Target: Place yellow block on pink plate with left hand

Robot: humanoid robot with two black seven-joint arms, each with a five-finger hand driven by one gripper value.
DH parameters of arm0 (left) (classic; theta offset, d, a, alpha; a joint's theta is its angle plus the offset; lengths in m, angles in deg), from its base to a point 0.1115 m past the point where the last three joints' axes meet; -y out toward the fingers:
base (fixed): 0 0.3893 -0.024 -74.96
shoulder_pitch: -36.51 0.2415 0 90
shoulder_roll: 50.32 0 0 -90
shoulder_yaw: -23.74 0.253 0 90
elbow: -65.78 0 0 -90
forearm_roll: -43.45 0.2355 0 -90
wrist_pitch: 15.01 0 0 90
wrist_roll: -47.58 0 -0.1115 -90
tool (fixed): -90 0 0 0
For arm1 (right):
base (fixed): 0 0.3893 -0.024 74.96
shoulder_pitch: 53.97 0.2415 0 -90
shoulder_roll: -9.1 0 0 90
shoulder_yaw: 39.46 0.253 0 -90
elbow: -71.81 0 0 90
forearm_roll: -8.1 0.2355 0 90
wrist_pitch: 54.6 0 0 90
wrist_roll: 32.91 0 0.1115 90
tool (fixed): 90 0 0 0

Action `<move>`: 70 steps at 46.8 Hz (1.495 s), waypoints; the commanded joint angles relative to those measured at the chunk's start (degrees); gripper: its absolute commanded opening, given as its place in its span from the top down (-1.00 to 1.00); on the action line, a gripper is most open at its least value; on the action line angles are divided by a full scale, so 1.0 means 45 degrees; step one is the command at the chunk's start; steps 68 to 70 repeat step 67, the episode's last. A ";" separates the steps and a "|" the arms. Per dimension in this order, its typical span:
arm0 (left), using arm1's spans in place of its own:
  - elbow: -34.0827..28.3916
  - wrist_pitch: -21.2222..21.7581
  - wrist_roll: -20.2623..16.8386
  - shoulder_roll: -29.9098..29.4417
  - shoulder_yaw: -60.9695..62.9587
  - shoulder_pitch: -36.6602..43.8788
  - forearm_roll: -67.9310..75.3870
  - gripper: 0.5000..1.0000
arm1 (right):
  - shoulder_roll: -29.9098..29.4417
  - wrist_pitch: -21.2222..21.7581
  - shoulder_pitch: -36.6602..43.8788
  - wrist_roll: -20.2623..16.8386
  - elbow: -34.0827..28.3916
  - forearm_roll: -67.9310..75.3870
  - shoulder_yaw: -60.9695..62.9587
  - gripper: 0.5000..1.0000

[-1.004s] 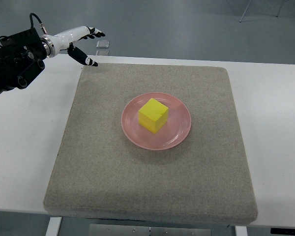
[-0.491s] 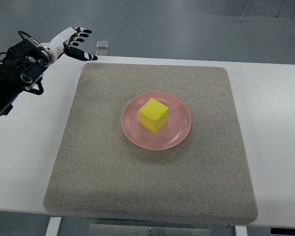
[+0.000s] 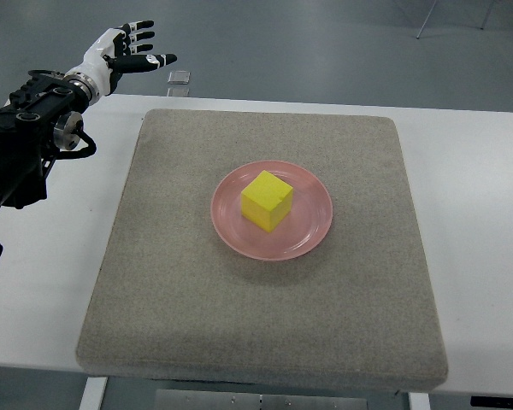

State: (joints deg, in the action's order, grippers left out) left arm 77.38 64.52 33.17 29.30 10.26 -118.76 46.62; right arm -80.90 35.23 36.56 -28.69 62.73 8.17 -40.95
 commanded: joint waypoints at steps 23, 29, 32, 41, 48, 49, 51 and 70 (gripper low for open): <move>-0.0037 -0.2497 -0.0333 0.0059 -0.3353 0.0931 -0.0197 -0.85 | 0.0000 0.0000 -0.0001 0.0000 -0.0013 0.0005 0.0000 -0.69; -0.0017 -0.2497 -0.0333 -0.0019 -0.3353 0.0892 -0.0197 -0.90 | 0.0000 0.0000 -0.0001 0.0000 0.0007 0.0005 0.0000 -0.69; -0.0037 -0.2497 -0.0333 -0.0038 -0.3353 0.0873 -0.0197 -0.92 | 0.0000 0.0000 -0.0001 0.0000 0.0007 0.0005 0.0000 -0.69; -0.0037 -0.2615 -0.0489 -0.0097 -0.4601 0.0931 -0.0295 -0.92 | 0.0000 0.0000 0.0018 0.0000 -0.0013 -0.0014 0.0000 -0.69; -0.0037 -0.2595 -0.0489 -0.0058 -0.5598 0.0970 -0.0314 -0.92 | 0.0000 0.0000 -0.0001 0.0000 -0.0013 0.0005 0.0000 -0.69; -0.0056 -0.2576 -0.0489 -0.0058 -0.5696 0.0970 -0.0314 -0.92 | 0.0000 0.0000 -0.0001 0.0000 0.0006 0.0005 0.0000 -0.69; -0.0056 -0.2556 -0.0489 -0.0019 -0.5833 0.0951 -0.0334 -0.92 | 0.0000 0.0000 -0.0001 0.0000 0.0007 0.0005 0.0000 -0.69; -0.0076 -0.2497 -0.0489 -0.0038 -0.6048 0.1029 -0.1193 -0.97 | 0.0000 0.0097 0.0038 0.0039 -0.0071 0.0005 0.0117 -0.69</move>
